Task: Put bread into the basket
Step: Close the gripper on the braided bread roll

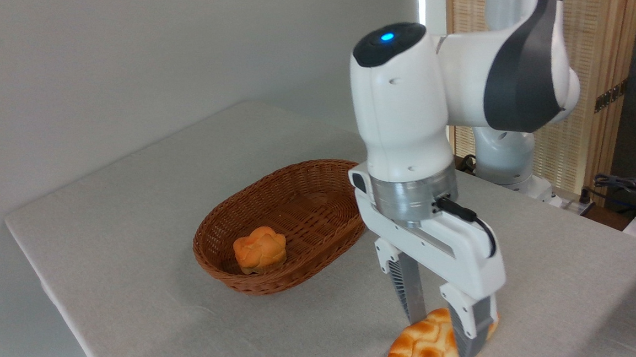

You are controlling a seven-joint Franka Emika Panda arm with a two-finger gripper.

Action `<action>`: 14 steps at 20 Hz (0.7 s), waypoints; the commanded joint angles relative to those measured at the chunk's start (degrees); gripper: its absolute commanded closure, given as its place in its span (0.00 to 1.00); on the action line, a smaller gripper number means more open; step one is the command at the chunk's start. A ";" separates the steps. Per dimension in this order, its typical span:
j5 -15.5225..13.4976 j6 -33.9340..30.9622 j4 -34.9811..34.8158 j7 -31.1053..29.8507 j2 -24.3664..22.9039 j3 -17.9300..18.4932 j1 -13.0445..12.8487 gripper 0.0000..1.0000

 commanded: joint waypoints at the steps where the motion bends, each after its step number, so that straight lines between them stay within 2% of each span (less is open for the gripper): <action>1: -0.07 -0.01 -1.81 0.65 -0.07 1.29 -0.62 0.00; 6: -0.15 0.07 -3.22 0.39 0.98 1.29 -0.62 0.00; 7: -0.15 0.08 -3.22 0.47 1.16 1.29 -0.62 0.03; 9: -0.15 0.16 -3.13 0.56 1.42 1.29 -0.62 0.39; 12: 0.11 0.51 -3.13 0.65 1.51 1.38 -0.62 0.52; 14: 0.11 0.43 -3.05 0.65 1.68 1.38 -0.62 0.53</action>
